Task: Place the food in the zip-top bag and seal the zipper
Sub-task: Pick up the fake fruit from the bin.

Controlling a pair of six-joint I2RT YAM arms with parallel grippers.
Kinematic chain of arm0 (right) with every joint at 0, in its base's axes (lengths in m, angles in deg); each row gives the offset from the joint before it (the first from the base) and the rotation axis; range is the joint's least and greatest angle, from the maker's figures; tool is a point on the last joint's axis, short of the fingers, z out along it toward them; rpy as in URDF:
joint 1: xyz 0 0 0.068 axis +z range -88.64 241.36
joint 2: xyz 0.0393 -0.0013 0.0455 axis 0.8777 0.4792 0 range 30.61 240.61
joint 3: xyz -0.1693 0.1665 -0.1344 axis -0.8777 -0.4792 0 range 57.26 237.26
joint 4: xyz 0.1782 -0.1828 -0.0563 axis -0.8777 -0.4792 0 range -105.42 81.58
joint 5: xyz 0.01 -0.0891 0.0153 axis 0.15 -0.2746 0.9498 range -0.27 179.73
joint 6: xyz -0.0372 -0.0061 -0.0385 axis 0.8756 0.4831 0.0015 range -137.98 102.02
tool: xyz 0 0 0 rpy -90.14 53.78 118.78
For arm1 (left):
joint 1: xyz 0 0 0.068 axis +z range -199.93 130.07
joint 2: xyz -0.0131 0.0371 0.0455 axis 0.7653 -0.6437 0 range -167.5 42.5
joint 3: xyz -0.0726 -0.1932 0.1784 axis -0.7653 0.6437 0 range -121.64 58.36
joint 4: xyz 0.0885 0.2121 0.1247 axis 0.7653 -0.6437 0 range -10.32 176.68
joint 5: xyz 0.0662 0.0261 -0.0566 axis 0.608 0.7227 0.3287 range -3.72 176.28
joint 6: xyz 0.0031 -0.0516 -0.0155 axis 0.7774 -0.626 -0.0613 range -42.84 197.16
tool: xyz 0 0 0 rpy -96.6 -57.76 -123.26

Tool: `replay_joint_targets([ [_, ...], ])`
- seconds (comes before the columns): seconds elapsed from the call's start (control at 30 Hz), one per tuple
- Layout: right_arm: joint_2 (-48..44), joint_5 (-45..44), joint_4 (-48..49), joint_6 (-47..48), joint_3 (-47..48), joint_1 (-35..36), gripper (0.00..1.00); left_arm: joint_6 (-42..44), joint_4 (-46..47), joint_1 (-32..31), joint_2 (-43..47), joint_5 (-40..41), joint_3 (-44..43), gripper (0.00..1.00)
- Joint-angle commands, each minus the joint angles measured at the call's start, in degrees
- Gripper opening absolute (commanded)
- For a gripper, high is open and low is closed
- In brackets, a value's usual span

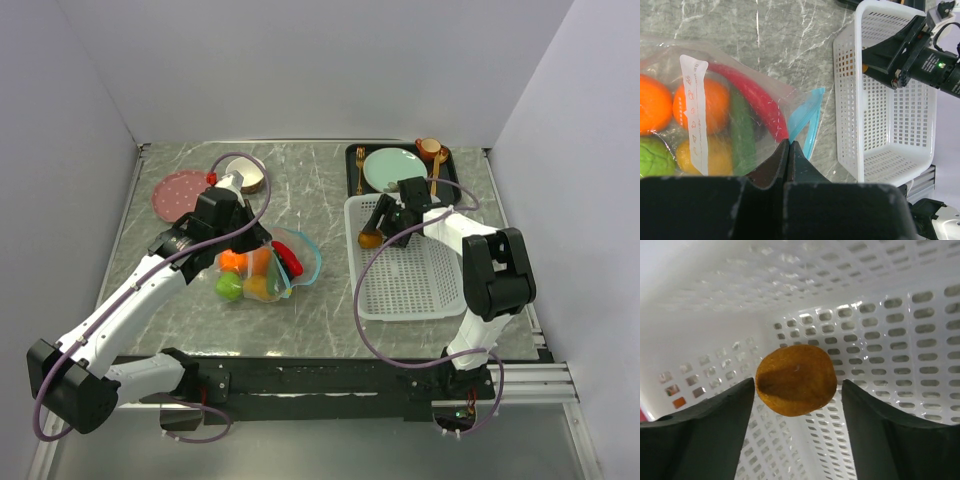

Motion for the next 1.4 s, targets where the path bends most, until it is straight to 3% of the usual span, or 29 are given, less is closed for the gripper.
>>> replay_joint_targets([
  [0.0, -1.52, 0.68, 1.69, -0.27, -0.56, -0.17, 0.80, -0.26, 1.58, 0.03, 1.18, -0.01, -0.84, 0.01],
  [0.23, 0.50, 1.29, 1.95, -0.36, 0.15, -0.17, 0.77, -0.08, 1.41, 0.03, 1.36, -0.01, -1.01, 0.01],
  [0.63, -1.51, 1.56, 1.16, 0.61, -0.73, -0.08, 0.34, -0.44, 1.67, 0.03, 1.19, -0.27, -0.92, 0.01],
  [1.07, -13.11, -3.10, -4.02, 2.19, -3.28, 1.33, 0.25, -0.61, 2.28, 0.03, 1.01, -1.15, -1.01, 0.01],
  [1.37, -21.55, -0.73, -6.31, 1.31, -3.72, 4.84, 0.25, -1.05, 2.90, 0.03, 0.39, -2.03, -0.83, 0.01],
])
